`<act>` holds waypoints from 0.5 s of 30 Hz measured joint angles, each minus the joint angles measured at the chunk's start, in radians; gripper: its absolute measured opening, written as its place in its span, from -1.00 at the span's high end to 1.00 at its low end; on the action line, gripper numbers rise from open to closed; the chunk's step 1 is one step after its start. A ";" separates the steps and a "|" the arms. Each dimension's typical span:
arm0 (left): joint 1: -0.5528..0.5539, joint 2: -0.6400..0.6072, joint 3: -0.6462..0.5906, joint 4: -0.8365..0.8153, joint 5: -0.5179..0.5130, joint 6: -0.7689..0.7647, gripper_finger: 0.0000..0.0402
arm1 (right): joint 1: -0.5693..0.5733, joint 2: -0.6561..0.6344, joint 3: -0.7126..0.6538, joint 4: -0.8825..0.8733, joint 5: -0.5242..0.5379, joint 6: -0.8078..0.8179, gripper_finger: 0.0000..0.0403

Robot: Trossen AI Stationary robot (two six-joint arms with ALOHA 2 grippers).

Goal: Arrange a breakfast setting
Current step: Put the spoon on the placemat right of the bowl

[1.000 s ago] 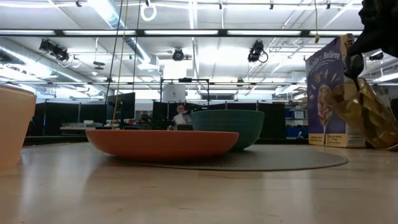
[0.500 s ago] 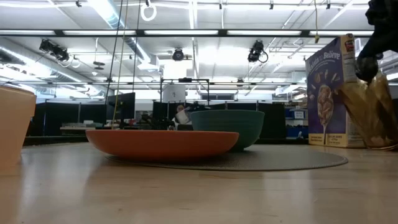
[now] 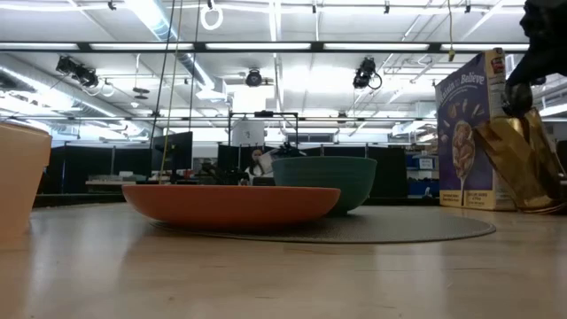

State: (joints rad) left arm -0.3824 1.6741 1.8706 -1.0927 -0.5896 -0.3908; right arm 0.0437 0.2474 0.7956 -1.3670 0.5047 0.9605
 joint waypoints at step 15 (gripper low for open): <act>-0.007 0.000 0.000 -0.004 0.017 -0.018 0.25 | 0.000 -0.077 -0.080 0.086 0.065 0.156 0.95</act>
State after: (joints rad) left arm -0.3894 1.6741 1.8706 -1.0968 -0.5722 -0.4088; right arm 0.0433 0.1701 0.7158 -1.2807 0.5692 1.1166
